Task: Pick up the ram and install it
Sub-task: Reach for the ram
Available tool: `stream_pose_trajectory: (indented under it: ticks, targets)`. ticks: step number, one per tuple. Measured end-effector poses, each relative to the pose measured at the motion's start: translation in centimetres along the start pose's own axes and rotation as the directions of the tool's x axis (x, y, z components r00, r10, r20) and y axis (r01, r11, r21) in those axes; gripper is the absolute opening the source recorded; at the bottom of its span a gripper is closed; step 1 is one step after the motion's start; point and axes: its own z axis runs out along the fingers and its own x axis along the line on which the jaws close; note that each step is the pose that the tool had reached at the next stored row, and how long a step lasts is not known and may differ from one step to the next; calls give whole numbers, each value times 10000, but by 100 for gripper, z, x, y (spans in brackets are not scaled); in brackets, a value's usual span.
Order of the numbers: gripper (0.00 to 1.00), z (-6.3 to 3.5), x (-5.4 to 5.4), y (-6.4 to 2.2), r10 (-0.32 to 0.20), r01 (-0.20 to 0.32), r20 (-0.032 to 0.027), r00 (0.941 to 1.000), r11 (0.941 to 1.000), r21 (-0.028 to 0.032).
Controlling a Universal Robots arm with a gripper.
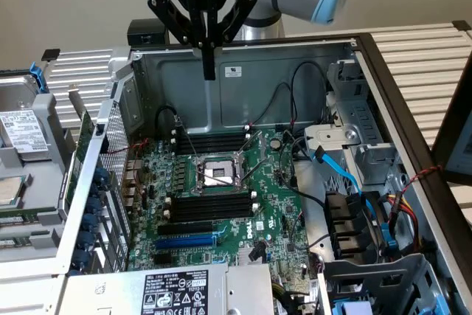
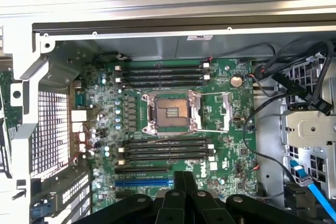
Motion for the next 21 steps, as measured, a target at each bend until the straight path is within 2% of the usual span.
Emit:
stream_pose_trajectory:
  ticks: [5, 21]
  targets:
    - [11, -4, 142, -12, 0, 0, 1, 10000, 10000, 0]
    - [11, -23, 840, -70, 0, 0, -5, 10000, 10000, 1]
